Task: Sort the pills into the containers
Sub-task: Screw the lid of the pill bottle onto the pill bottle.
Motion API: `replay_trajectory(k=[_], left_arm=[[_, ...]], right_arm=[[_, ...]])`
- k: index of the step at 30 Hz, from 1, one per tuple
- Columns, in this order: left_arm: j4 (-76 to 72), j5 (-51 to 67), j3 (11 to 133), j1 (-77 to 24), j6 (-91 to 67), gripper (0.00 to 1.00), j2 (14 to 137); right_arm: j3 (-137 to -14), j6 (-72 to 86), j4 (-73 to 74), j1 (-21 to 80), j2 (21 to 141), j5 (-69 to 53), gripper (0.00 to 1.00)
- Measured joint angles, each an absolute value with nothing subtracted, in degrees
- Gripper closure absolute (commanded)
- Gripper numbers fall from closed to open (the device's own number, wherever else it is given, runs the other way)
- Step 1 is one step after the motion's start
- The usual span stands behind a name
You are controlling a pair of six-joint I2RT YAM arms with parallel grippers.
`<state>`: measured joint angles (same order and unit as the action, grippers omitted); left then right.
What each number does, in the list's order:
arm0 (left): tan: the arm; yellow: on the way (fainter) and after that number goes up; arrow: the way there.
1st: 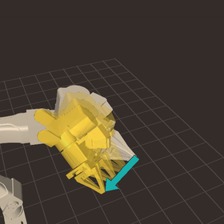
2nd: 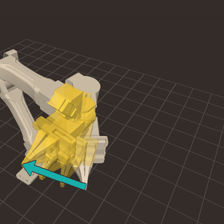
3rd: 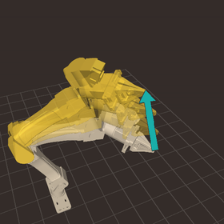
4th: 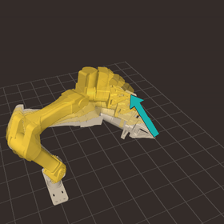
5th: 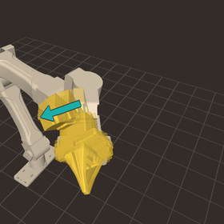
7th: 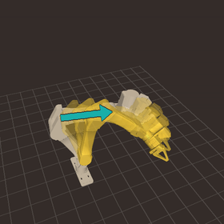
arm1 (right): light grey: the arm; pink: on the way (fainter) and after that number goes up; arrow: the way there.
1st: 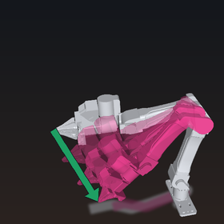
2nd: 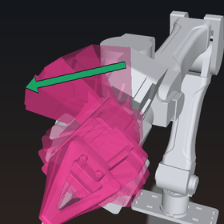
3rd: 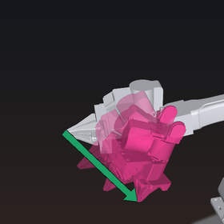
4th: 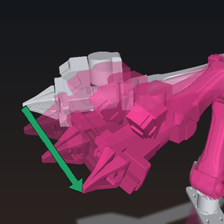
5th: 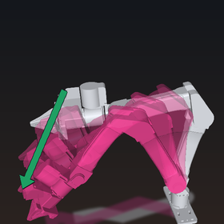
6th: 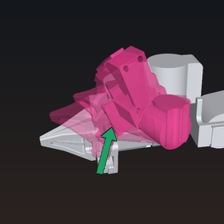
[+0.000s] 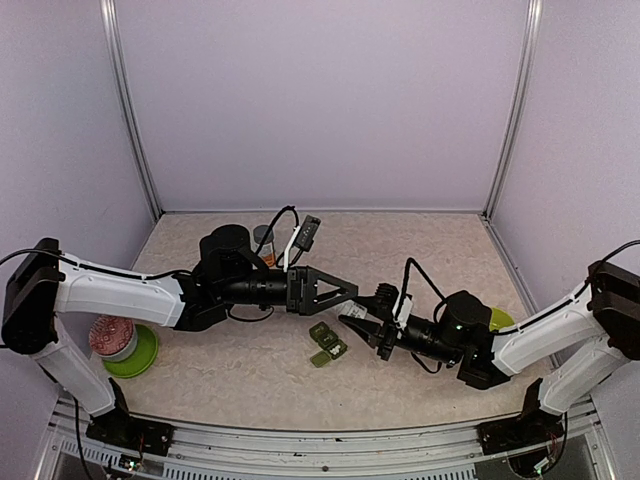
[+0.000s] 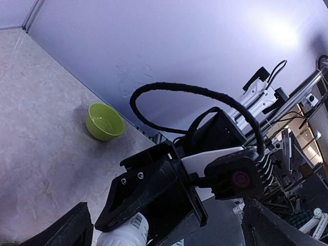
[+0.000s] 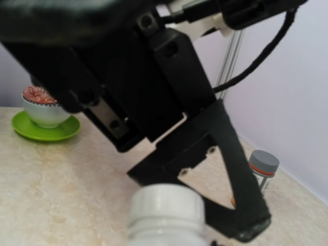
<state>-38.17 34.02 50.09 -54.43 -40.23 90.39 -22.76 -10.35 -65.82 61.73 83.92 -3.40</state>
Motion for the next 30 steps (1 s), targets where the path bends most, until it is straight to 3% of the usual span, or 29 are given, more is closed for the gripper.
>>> replay_trajectory(k=[30], left_arm=[[-39.68,33.61,48.03,-54.54,-40.32,0.01,90.8]], right_arm=[[-19.9,-9.5,-68.97,61.78,82.81,3.14,1.0]])
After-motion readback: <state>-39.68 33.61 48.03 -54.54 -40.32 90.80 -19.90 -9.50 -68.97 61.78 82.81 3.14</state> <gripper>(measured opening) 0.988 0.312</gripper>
